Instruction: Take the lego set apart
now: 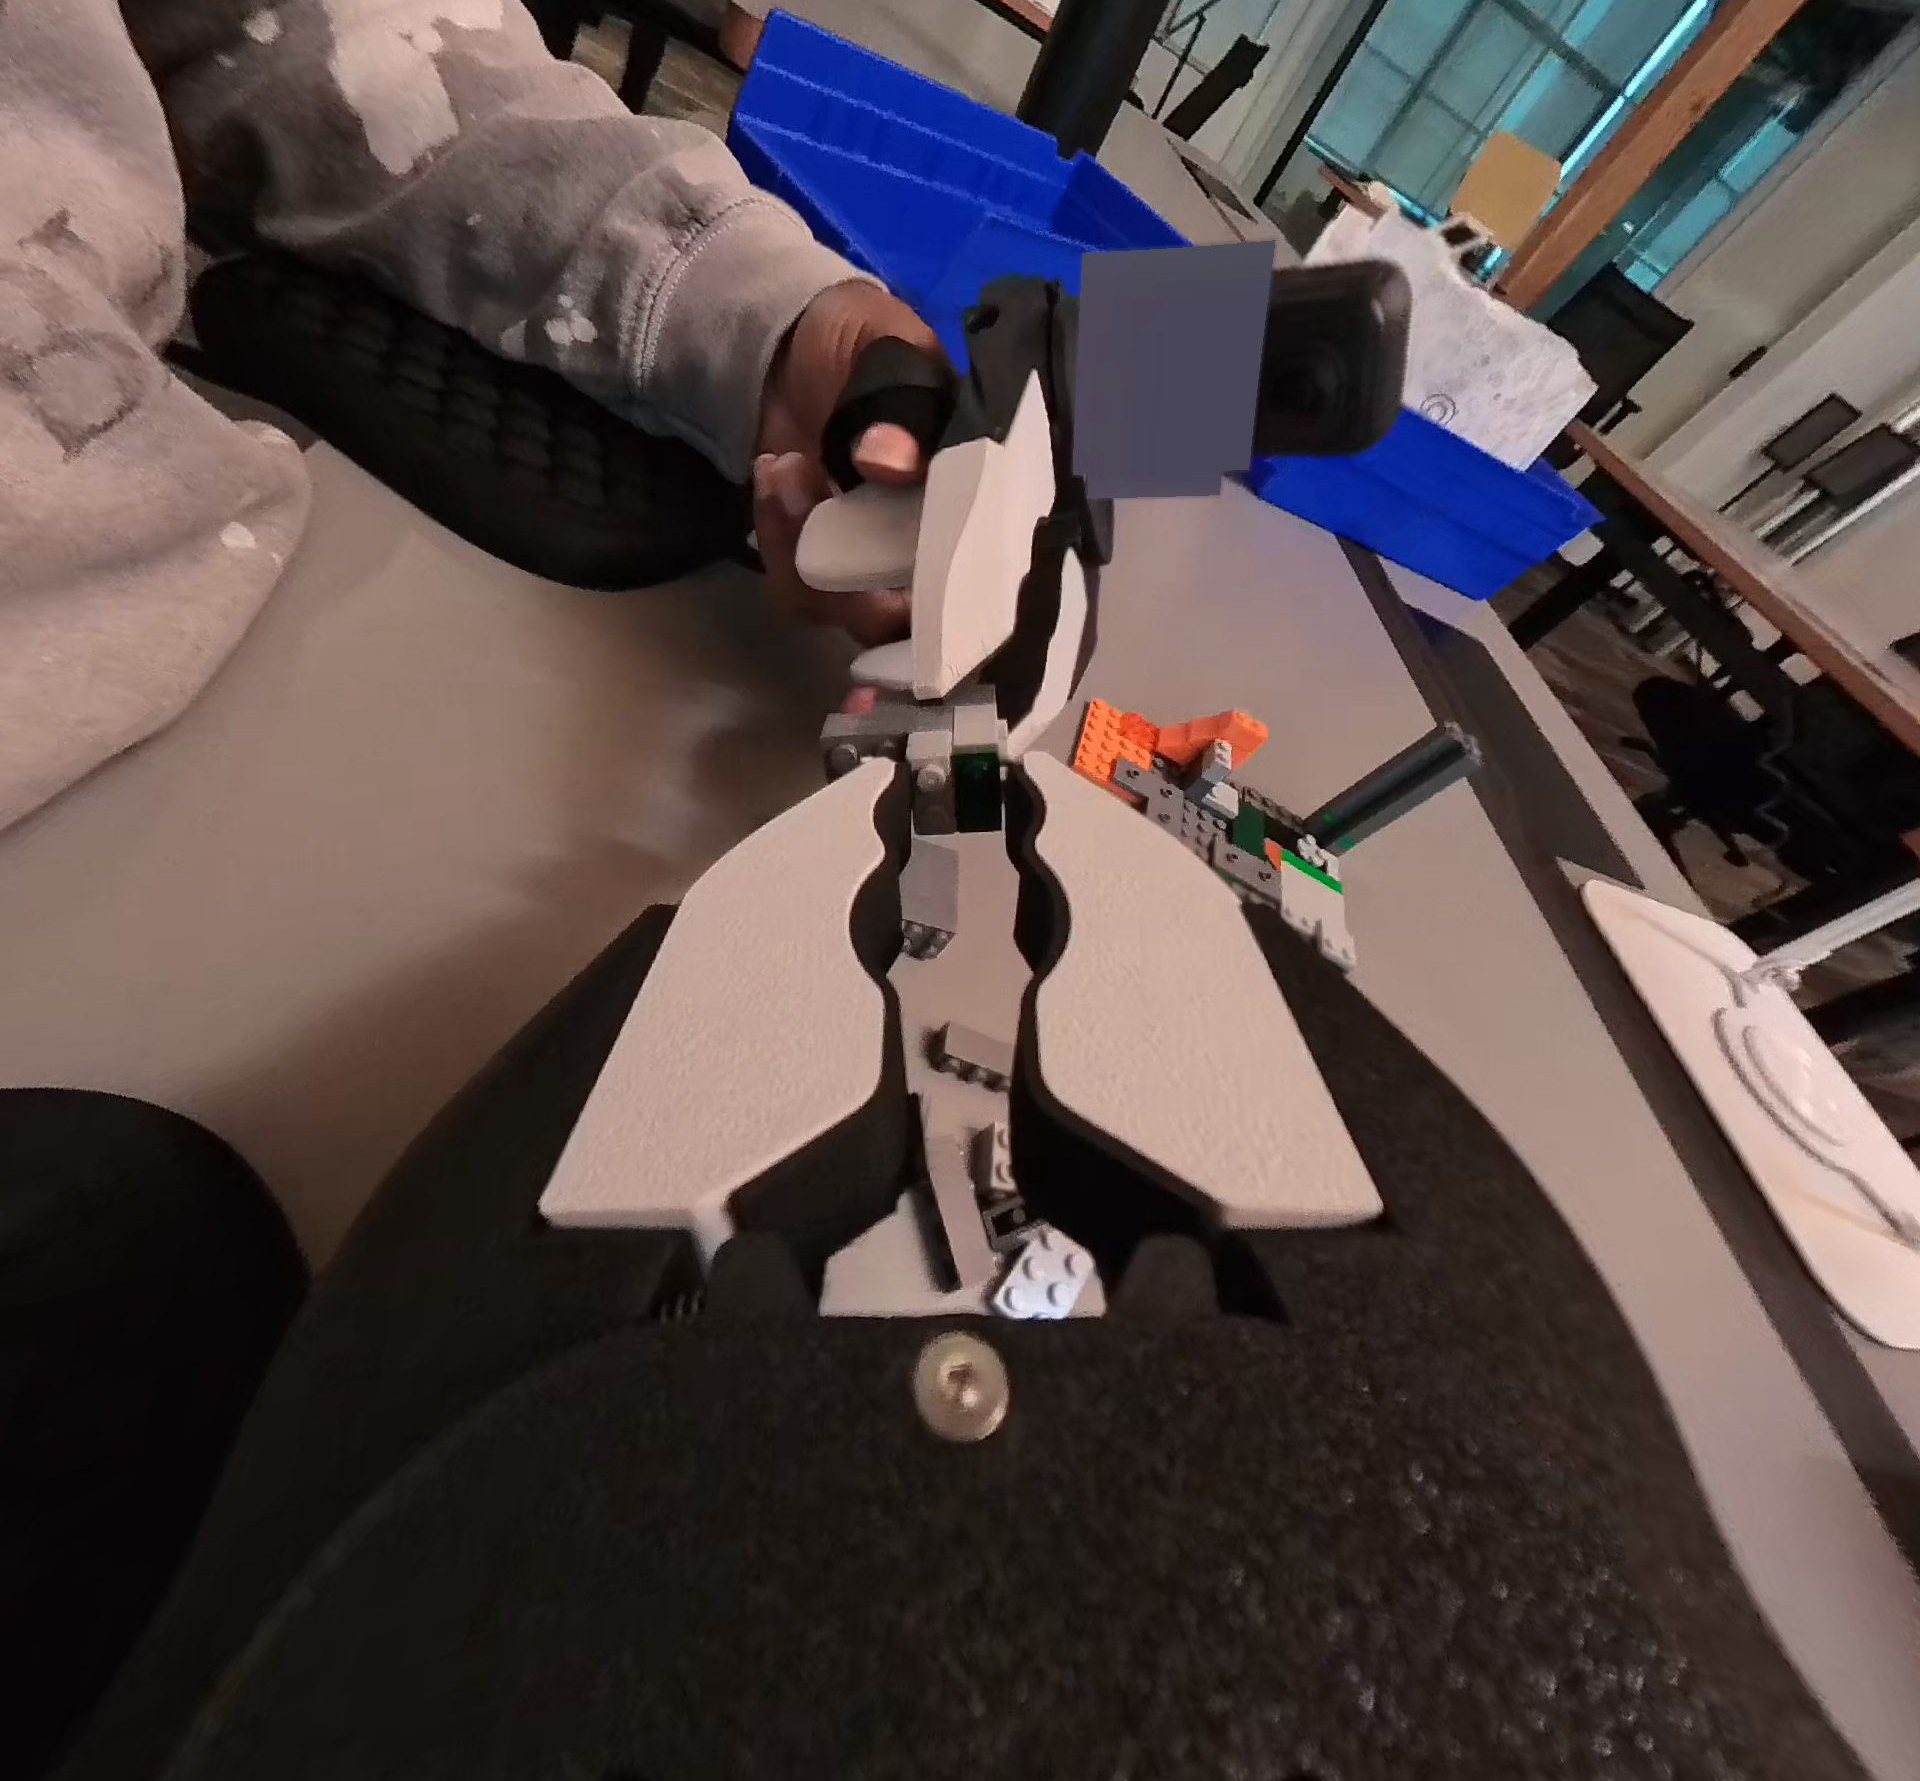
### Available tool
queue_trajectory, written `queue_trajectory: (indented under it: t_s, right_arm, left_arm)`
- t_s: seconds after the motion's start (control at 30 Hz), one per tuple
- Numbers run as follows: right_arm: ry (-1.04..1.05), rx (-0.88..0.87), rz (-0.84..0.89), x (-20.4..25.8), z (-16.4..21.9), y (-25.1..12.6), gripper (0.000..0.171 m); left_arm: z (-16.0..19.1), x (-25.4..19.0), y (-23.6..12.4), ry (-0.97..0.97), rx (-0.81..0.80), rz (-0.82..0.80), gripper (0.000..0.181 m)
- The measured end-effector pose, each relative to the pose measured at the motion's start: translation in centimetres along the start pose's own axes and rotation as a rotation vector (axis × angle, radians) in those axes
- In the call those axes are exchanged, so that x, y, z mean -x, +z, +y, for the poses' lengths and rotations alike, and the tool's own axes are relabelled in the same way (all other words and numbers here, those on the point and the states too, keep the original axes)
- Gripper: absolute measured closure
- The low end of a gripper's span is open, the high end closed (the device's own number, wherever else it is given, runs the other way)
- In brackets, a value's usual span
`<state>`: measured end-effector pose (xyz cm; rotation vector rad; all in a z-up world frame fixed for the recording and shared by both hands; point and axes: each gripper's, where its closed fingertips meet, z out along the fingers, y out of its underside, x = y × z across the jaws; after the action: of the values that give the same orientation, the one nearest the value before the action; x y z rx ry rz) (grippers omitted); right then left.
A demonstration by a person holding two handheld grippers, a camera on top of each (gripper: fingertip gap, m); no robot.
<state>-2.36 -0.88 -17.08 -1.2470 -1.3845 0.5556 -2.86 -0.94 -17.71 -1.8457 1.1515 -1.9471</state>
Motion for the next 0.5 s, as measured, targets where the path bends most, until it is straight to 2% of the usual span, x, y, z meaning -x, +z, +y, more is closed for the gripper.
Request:
queue_trajectory:
  t_s: [0.1, 0.5]
  right_arm:
    - [0.08, -0.004, -0.028, -0.17, -0.23, -0.09, 0.154]
    - [0.116, -0.015, -0.055, -0.23, -0.29, -0.43, 0.155]
  left_arm:
    - [-0.15, -0.36, -0.15, 0.04, 0.016, -0.014, 0.163]
    - [-0.12, -0.8, -1.04, 0.099, 0.043, -0.075, 0.165]
